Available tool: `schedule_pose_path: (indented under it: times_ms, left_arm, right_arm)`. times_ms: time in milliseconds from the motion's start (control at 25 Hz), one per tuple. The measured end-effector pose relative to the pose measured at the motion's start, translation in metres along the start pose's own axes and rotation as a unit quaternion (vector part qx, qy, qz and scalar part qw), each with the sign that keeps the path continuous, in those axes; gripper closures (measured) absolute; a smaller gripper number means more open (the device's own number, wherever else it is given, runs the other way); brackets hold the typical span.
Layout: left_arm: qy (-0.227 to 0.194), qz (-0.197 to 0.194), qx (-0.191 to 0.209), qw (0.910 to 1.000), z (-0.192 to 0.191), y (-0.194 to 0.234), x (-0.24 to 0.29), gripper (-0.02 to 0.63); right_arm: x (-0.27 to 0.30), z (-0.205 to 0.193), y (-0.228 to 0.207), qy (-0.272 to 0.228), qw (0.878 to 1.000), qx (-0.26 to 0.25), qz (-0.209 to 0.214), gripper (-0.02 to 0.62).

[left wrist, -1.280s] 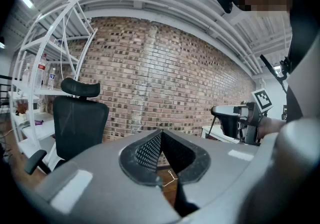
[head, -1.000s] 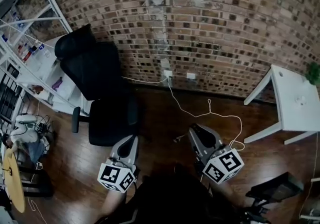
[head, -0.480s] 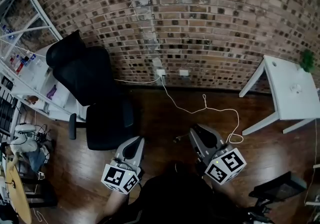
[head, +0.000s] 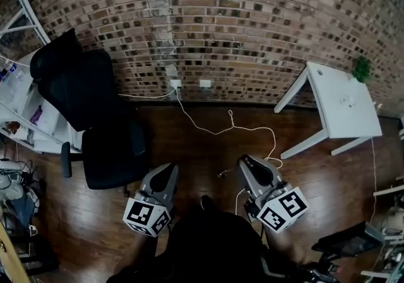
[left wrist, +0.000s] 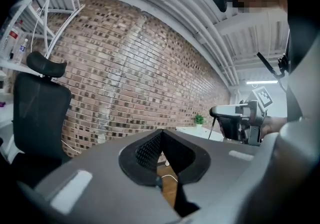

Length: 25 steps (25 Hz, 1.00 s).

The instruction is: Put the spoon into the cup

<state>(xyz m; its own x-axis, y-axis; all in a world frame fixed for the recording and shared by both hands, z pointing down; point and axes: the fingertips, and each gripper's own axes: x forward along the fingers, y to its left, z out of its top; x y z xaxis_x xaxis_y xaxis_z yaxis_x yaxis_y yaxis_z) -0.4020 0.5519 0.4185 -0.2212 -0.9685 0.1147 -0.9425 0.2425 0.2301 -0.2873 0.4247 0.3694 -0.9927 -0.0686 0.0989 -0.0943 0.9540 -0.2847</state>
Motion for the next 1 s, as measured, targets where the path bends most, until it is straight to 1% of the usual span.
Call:
schedule_pose_path:
  times_ms: [160,280,360,480,560,640,720,760,880,1000]
  left_arm:
    - [-0.001,-0.026,-0.011,0.9996,-0.002,-0.006,0.007,0.614]
    - [0.005,-0.039,-0.007,0.9992,-0.005,-0.017,0.015,0.614]
    - [0.0,-0.044,-0.001,0.999,-0.007,-0.025,0.024,0.614]
    - [-0.005,-0.041,0.009,0.9991,-0.004,-0.037,0.039,0.614]
    - [-0.001,-0.03,0.017,0.9994,-0.003,-0.043,0.054,0.614]
    - [-0.004,-0.019,0.015,0.9997,0.002,-0.054,0.072,0.614]
    - [-0.013,-0.024,0.014,0.9995,0.006,-0.077,0.089,0.614]
    - [-0.01,-0.029,0.017,0.9994,0.005,-0.09,0.101,0.614]
    - [0.012,-0.042,0.026,0.9987,-0.003,-0.125,0.137,0.614]
    - [0.02,-0.054,0.042,0.9974,0.007,-0.156,0.171,0.614]
  right_arm:
    - [-0.016,0.002,-0.01,0.001,0.999,0.0,-0.039,0.537]
    - [-0.031,0.009,-0.023,-0.008,0.998,-0.001,-0.057,0.537]
    - [-0.04,0.011,-0.038,-0.01,0.998,0.001,-0.064,0.537]
    - [-0.05,0.014,-0.059,-0.021,0.998,0.008,-0.06,0.537]
    - [-0.053,0.018,-0.075,-0.027,0.998,0.018,-0.055,0.537]
    - [-0.058,0.024,-0.091,-0.027,0.998,0.028,-0.043,0.537]
    - [-0.067,0.033,-0.111,-0.03,0.999,0.015,-0.033,0.537]
    - [-0.072,0.037,-0.125,-0.032,0.999,0.009,-0.035,0.537]
    - [-0.09,0.048,-0.169,-0.048,0.997,0.028,-0.046,0.537]
    - [-0.106,0.06,-0.198,-0.063,0.997,0.03,-0.044,0.537]
